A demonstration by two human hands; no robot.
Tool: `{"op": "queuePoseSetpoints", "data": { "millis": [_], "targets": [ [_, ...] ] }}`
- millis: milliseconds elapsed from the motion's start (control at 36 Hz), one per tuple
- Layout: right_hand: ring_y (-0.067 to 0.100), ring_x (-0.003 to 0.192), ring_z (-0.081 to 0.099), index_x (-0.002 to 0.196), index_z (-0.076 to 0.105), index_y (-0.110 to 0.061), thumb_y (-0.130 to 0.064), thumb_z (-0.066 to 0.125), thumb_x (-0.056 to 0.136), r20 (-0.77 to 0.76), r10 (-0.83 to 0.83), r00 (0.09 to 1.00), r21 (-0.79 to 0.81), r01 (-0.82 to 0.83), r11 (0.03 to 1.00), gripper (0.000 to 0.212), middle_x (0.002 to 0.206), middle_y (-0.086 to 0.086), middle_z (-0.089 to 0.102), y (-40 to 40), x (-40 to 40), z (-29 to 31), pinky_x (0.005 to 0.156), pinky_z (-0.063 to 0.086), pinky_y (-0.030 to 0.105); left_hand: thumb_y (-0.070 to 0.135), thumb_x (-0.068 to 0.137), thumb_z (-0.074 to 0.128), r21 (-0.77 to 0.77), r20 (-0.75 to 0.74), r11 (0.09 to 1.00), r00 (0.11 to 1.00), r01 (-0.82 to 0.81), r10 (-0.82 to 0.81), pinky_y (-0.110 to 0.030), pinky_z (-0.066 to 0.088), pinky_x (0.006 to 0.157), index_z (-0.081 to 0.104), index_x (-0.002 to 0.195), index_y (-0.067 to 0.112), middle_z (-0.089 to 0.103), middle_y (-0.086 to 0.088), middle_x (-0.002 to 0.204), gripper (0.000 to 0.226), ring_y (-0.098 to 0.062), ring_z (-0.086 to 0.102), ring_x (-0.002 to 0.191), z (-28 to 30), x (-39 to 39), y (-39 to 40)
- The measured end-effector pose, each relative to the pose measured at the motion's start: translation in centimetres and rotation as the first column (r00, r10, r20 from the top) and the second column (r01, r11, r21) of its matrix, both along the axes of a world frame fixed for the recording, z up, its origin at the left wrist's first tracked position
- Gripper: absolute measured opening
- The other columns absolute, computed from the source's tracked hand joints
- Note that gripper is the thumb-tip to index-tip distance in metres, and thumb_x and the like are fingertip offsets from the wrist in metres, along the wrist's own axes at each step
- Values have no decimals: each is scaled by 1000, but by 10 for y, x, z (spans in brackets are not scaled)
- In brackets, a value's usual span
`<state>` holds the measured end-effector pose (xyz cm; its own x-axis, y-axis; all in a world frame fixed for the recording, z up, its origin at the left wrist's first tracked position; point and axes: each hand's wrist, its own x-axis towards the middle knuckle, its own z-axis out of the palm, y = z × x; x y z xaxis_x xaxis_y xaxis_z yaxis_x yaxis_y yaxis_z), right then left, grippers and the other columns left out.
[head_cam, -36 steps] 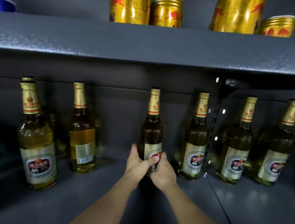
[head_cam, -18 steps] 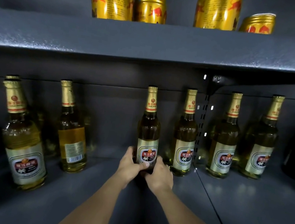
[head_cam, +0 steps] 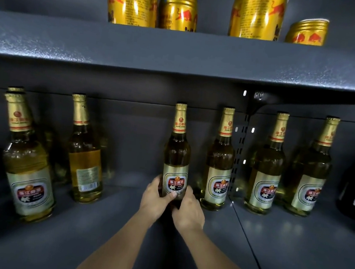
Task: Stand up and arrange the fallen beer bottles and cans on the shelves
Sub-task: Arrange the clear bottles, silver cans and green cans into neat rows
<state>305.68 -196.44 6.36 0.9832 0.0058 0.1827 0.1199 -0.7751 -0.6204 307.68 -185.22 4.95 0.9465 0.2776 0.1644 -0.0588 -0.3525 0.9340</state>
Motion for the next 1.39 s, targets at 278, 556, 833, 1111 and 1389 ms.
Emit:
{"op": "queuePoseSetpoints", "data": {
  "millis": [278, 556, 833, 1111, 1389],
  "targets": [
    [29, 94, 63, 108, 56, -13, -12, 65, 83, 360, -26, 933, 75, -2, 997, 27, 98, 5, 64, 0, -33, -6, 78, 48, 39, 34, 87, 70, 42, 88, 902, 901, -430, 425, -32, 40, 100, 50, 134, 16, 50, -4, 134, 55, -22, 49, 126, 5, -67, 21],
    [22, 97, 61, 111, 57, -17, -16, 61, 88, 312, 195, 930, 92, -234, 968, 23, 103, -2, 63, 74, -62, 15, 77, 46, 31, 20, 80, 76, 38, 282, 559, 545, -828, 789, -48, 40, 94, 45, 133, 4, 46, -18, 133, 64, -37, 41, 123, 31, -134, 92],
    [15, 109, 60, 129, 51, -25, -31, 58, 94, 72, 433, 898, 68, -438, 896, 36, 119, -6, 63, 192, -86, 27, 88, 48, 30, 40, 72, 82, 30, 64, 700, 700, -713, 711, -47, 28, 109, 17, 152, 12, 31, -20, 150, 107, -39, 27, 138, 30, -146, 196],
    [17, 125, 51, 145, 37, -20, -45, 51, 96, 39, 391, 919, 115, -393, 912, 56, 141, -1, 50, 252, -99, 36, 96, 43, 32, 34, 78, 75, -20, 5, 866, 866, -499, 500, -42, 50, 90, 37, 137, 22, 61, -8, 119, 71, -30, 60, 106, 15, -133, 233],
    [25, 127, 42, 130, 42, -19, -77, 64, 66, 35, 136, 990, 116, -139, 983, 89, 132, 4, 43, 263, -111, 47, 100, 40, 41, 43, 91, 54, 334, 23, 820, 873, -466, 487, -43, 40, 100, 15, 148, 15, 37, -14, 136, 74, -32, 38, 126, 13, -154, 205]
  ]
}}
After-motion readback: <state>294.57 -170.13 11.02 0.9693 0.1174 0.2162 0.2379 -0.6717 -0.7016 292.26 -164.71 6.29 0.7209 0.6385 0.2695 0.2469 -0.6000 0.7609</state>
